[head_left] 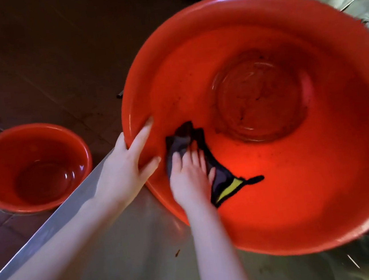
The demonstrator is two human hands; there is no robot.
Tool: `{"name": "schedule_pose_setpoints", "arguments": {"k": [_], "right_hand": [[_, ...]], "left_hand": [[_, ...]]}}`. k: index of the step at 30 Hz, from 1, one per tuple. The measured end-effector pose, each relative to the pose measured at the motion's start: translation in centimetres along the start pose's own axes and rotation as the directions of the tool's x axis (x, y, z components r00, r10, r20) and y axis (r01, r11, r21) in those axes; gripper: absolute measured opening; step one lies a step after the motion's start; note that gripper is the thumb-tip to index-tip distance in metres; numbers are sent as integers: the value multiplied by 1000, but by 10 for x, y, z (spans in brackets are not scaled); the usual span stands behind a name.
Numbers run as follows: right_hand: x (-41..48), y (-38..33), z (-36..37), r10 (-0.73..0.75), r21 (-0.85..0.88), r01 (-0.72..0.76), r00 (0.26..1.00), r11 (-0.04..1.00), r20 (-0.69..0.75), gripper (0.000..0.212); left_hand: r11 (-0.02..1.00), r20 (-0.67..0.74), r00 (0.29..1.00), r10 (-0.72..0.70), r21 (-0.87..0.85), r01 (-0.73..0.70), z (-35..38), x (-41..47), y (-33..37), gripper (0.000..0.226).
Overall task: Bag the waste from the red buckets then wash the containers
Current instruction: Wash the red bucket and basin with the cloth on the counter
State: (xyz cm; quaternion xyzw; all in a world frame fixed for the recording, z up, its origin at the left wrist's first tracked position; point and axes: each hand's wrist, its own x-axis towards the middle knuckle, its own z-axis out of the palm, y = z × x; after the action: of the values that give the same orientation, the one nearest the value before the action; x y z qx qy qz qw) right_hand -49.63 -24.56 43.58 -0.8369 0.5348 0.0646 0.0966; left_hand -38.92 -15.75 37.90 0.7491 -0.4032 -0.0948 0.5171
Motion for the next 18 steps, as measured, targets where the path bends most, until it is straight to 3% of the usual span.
{"name": "schedule_pose_setpoints", "arguments": {"k": [4, 8, 13, 15, 18], "right_hand": [[-40, 7, 8, -49, -74, 52, 998, 996, 33, 53], [35, 18, -7, 105, 8, -105, 993, 994, 52, 51], [118, 18, -36, 305, 180, -313, 950, 933, 72, 53], [107, 10, -31, 252, 172, -251, 968, 953, 17, 54], [37, 3, -7, 37, 31, -36, 999, 999, -33, 52]], "left_hand": [[999, 9, 999, 42, 20, -42, -3, -1, 2, 78], [994, 11, 995, 102, 42, -103, -4, 2, 1, 58], [993, 22, 994, 105, 58, -106, -3, 2, 1, 62], [992, 20, 994, 105, 63, -106, -3, 2, 2, 61], [993, 36, 997, 75, 85, -78, -4, 2, 4, 60]]}}
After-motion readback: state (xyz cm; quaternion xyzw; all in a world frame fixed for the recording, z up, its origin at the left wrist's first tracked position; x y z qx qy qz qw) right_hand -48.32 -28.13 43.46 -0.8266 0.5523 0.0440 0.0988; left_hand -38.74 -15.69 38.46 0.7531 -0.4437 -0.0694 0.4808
